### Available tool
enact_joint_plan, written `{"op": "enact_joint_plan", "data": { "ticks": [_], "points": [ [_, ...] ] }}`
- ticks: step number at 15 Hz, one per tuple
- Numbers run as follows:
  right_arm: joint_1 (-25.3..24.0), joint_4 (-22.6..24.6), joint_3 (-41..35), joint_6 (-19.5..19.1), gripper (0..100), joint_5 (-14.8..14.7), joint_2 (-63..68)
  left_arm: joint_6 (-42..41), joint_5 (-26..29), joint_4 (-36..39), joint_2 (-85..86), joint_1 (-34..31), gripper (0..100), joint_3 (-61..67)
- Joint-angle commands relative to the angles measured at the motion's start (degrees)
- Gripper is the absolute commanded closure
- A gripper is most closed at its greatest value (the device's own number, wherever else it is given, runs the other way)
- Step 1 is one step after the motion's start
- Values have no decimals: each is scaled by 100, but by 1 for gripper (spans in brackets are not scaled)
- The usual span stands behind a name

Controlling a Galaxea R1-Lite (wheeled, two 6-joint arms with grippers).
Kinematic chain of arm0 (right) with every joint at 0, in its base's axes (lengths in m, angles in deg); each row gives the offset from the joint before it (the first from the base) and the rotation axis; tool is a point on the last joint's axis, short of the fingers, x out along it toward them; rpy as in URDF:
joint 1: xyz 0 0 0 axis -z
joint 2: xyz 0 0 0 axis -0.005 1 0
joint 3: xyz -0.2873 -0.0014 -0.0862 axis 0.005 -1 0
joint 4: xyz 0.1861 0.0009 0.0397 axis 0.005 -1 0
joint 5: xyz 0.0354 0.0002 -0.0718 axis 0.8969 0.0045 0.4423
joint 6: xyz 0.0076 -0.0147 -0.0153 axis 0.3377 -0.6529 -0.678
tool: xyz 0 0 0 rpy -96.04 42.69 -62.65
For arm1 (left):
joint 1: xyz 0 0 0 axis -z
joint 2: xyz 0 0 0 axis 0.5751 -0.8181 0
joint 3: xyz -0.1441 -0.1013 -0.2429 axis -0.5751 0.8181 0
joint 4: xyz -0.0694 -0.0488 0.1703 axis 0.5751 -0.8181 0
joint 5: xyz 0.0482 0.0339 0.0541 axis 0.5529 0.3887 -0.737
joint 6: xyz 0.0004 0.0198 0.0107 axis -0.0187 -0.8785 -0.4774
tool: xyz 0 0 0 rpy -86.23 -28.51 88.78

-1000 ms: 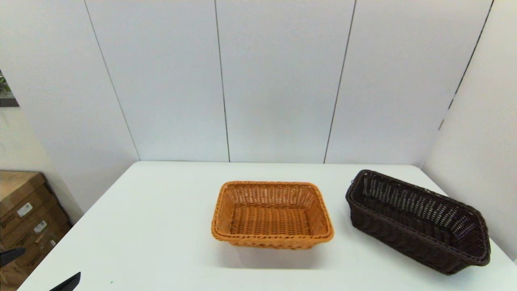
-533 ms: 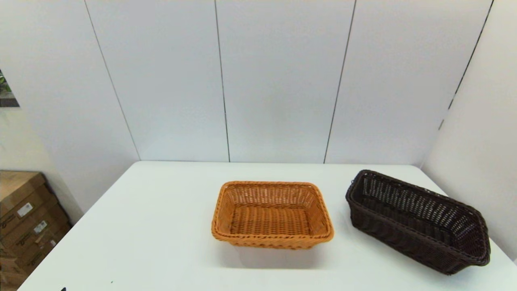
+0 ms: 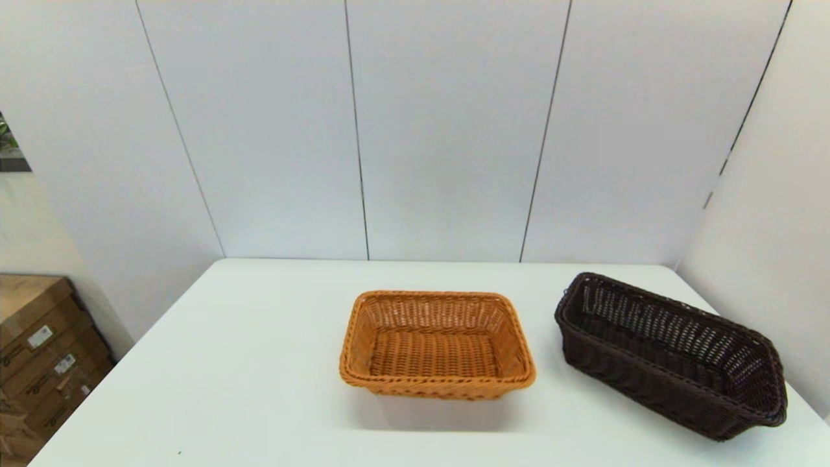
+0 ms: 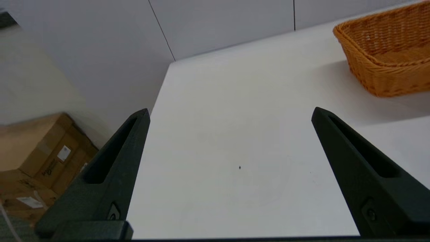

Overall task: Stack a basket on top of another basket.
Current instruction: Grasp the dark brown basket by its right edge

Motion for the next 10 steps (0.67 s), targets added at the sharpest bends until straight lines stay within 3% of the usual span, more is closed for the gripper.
{"op": "enact_joint_plan", "data": {
  "ticks": [1, 10],
  "points": [
    [-5, -2, 0, -2, 0, 5, 7, 8, 19, -225, 711, -47, 0, 13],
    [4, -2, 0, -2, 0, 5, 7, 114, 327, -419, 1054, -73, 0, 13]
  ]
}}
